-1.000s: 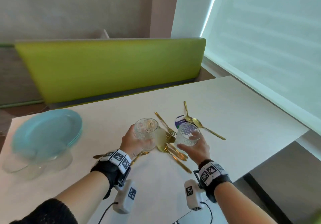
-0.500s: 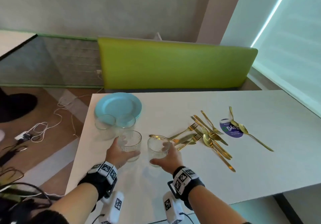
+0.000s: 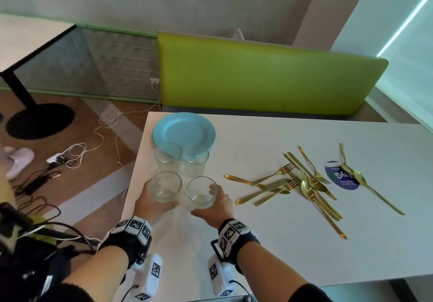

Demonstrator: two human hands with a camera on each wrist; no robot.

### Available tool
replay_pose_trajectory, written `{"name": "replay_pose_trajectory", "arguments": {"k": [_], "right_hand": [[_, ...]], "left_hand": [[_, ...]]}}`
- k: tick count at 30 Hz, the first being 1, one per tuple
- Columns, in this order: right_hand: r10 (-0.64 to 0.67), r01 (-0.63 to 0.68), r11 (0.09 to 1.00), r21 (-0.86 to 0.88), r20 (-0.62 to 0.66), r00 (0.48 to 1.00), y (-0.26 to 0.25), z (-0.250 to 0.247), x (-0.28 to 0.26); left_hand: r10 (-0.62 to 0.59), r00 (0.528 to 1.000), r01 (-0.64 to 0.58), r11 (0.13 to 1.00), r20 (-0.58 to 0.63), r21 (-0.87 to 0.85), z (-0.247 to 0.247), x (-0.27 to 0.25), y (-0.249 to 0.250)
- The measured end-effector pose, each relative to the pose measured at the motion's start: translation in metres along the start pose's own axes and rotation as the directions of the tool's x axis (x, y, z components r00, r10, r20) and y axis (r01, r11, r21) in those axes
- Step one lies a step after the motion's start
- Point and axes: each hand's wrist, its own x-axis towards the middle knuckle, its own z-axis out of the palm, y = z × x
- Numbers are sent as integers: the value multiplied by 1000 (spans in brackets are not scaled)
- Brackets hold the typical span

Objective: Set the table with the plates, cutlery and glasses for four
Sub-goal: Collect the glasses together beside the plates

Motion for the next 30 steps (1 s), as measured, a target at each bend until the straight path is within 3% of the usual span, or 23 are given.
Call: {"name": "replay_pose_trajectory", "arguments": {"k": [7,15,20,25,30], "right_hand": [[16,-16,1000,2,-21,1000,-12,6,13],[42,-41,997,59,-23,999,-22,9,22],[53,-52,993,105,-7,999,-26,10,24],[68,-71,992,101,32,997,-22,9,24],[96,-98,992,83,26,995,-14,-10,22]], "left_hand": [[77,996,-63,974,-53,218,-5,12,-1],[96,994,-90,987,-42,133,-2,18,4],[9,999,-6,995,-35,97,8,54,-49],[-37,985,51,995,-167,81,2,-3,17],[95,969,-74,993,-228,95,0,-23,33]]}}
